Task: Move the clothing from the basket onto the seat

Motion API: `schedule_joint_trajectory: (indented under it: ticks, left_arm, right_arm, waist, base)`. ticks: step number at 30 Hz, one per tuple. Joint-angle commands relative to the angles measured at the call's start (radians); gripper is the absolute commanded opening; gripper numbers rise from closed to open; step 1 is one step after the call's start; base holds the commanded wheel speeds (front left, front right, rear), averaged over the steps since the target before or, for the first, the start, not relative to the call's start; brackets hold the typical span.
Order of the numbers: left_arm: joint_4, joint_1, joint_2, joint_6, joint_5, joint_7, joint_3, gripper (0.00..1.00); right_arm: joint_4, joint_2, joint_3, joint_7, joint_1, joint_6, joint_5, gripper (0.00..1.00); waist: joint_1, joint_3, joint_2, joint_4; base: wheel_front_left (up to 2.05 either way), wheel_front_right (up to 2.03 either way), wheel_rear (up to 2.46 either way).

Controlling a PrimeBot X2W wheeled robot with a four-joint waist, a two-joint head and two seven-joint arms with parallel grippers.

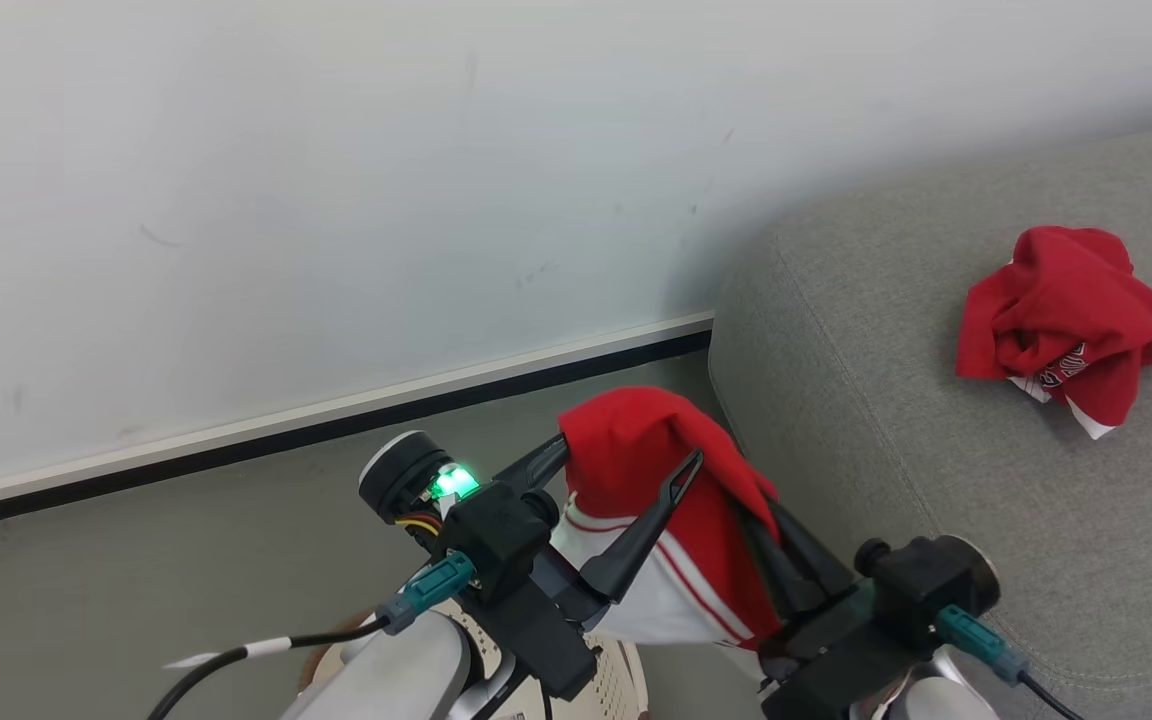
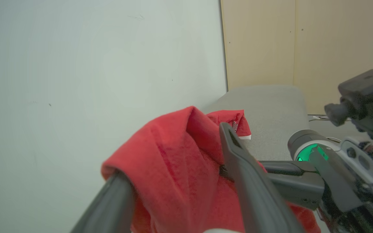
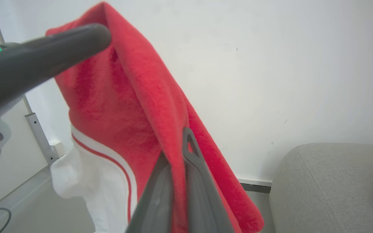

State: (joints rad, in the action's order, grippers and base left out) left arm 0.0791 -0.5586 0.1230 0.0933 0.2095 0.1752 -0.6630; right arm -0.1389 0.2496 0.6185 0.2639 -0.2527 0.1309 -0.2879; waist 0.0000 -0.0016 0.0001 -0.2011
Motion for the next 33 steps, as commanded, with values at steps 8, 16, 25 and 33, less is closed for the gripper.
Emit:
schedule_joint_trajectory:
  ticks: [8, 16, 25, 33]
  left_arm:
    - [0.002, 0.013, 0.012, -0.004, 0.019, -0.017, -0.014, 1.00]
    - [-0.009, 0.012, 0.024, -0.009, 0.026, -0.027, -0.019, 1.00]
    - [-0.023, -0.004, 0.039, -0.018, 0.023, -0.039, -0.021, 1.00]
    - [-0.031, -0.040, 0.050, -0.018, 0.012, -0.056, -0.034, 1.00]
  right_arm:
    - [0.011, -0.019, -0.088, 0.000, 0.026, 0.000, 0.034, 0.00]
    - [0.028, -0.032, -0.141, 0.000, 0.038, 0.000, 0.041, 0.00]
    - [0.080, -0.045, -0.223, 0.000, 0.036, 0.000, 0.051, 0.00]
    - [0.142, -0.073, -0.300, 0.000, 0.048, 0.000, 0.060, 0.00]
  waist:
    - [0.0000, 0.003, -0.0001, -0.005]
    - [0.0000, 0.013, -0.0001, -0.054]
    - [0.0000, 0.049, -0.0001, -0.177]
    - [0.0000, 0.113, -0.0001, -0.320]
  base:
    - [0.00, 0.00, 0.00]
    - [0.00, 0.00, 0.00]
    - [0.00, 0.00, 0.00]
    - [0.00, 0.00, 0.00]
